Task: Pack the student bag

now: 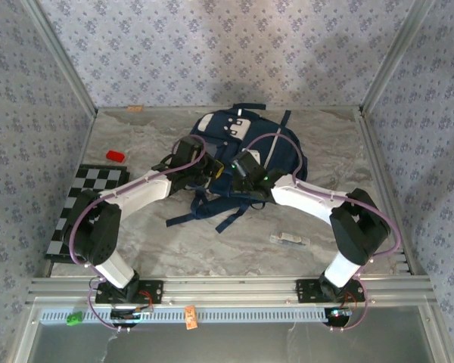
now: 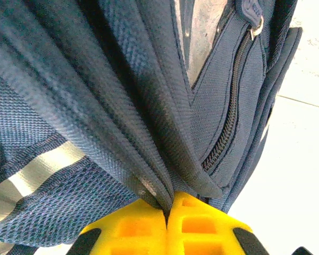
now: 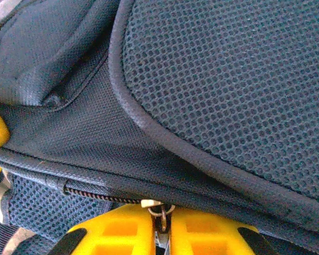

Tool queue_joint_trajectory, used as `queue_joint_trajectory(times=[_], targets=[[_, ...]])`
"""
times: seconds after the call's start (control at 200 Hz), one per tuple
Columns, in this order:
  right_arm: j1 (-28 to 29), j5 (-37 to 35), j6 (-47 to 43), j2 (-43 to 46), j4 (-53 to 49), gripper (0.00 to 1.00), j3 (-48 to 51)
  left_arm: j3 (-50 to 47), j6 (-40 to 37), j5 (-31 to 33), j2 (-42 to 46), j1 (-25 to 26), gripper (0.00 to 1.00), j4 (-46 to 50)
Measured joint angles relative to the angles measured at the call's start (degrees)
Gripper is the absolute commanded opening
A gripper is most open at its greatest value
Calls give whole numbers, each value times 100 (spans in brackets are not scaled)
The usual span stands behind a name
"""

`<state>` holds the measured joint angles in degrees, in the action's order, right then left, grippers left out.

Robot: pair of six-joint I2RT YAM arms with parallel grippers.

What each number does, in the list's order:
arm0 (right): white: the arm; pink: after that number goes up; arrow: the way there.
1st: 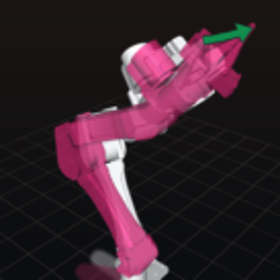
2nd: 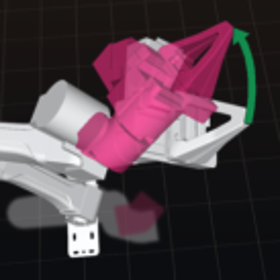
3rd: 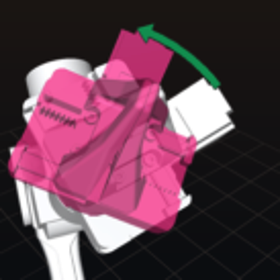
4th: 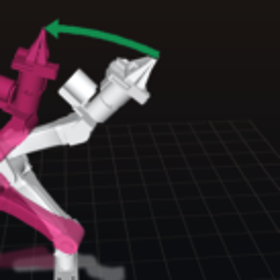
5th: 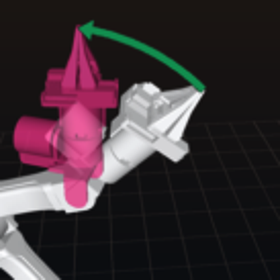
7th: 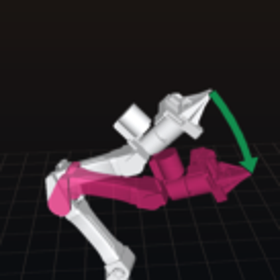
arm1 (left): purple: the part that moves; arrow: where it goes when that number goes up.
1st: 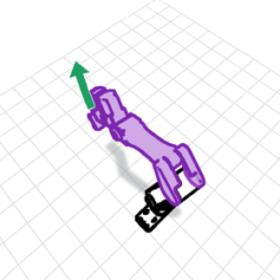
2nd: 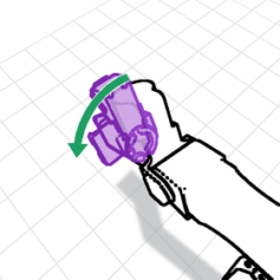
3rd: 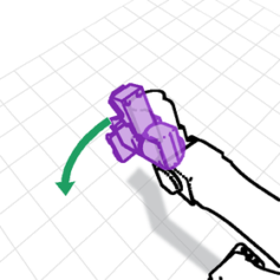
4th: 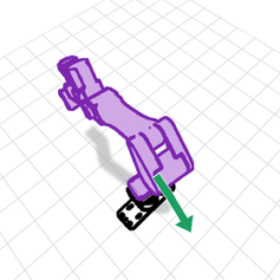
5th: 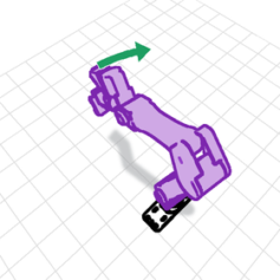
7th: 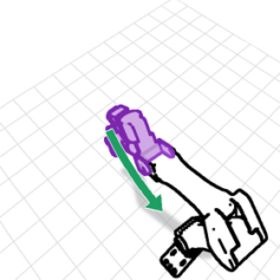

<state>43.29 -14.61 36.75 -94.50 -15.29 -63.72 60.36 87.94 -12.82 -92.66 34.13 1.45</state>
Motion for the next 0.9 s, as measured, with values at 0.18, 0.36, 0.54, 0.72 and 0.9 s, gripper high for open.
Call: queue_joint_trajectory(times=[0.18,0.36,0.54,0.72,0.9], targets=[[52,-122,-105,166,-280,0,2,0,-83,-55,0,-57,0,11],[-46,-96,-13,673,-629,0,267,0,-299,-284,76,-234,0,142],[-424,-2,24,1403,-1023,0,916,2,-658,-505,138,-581,0,409],[-713,188,-352,1849,-1158,0,1185,175,-1110,-726,96,-870,0,789],[-332,693,-669,1860,-1036,0,1178,881,-1709,-938,-413,-1189,0,1097]])
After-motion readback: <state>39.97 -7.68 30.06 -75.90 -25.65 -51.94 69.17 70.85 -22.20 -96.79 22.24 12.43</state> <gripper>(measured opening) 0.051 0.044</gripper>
